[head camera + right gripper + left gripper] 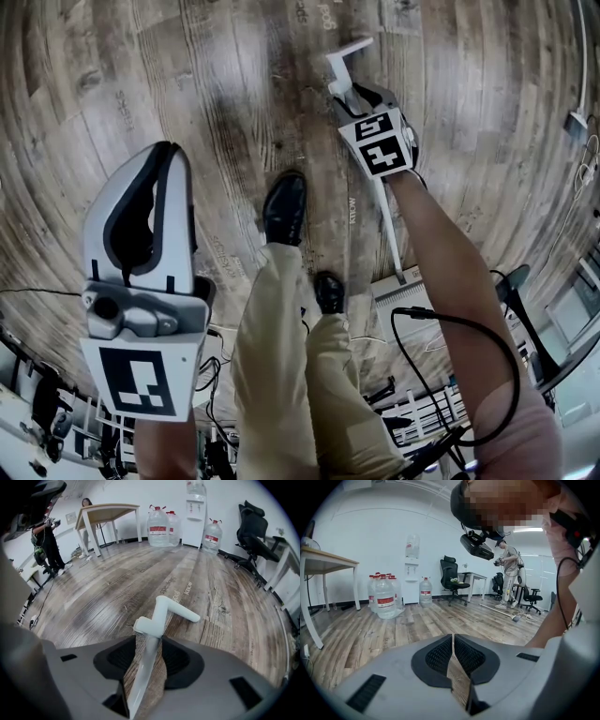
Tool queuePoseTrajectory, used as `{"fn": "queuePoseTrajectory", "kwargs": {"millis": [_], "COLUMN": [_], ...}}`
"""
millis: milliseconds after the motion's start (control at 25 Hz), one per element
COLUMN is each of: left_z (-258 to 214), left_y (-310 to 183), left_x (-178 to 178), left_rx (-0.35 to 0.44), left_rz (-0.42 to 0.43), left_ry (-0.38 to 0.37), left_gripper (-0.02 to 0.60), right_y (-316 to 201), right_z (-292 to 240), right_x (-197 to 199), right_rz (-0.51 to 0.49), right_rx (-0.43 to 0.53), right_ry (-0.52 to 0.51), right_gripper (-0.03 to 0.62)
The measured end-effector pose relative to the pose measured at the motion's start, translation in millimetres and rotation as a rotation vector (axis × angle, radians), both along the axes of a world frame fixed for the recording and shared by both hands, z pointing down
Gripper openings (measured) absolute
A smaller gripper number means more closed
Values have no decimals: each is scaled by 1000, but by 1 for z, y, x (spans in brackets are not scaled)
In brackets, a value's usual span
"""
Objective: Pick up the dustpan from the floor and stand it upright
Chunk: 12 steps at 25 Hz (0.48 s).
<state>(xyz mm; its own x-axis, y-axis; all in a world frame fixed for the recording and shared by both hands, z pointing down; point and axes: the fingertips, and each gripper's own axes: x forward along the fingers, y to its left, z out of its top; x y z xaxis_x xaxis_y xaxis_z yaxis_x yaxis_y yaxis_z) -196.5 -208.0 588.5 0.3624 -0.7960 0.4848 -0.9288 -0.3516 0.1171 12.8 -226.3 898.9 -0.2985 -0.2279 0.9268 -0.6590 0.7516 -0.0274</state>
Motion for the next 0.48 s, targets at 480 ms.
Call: {"fn": "queuePoseTrajectory", "kwargs": {"millis": [480], "left_z": [5], "left_y": [6], "left_x": [-6], "left_rx": [1], "left_rz": [-10], "left_ry": [-7], "left_gripper": [23], "right_y": [-1], "right_z": [22], "right_x": [3], "right_rz": [22], "right_rx": [-31], "right_ry": [25], "right_gripper": [161]}}
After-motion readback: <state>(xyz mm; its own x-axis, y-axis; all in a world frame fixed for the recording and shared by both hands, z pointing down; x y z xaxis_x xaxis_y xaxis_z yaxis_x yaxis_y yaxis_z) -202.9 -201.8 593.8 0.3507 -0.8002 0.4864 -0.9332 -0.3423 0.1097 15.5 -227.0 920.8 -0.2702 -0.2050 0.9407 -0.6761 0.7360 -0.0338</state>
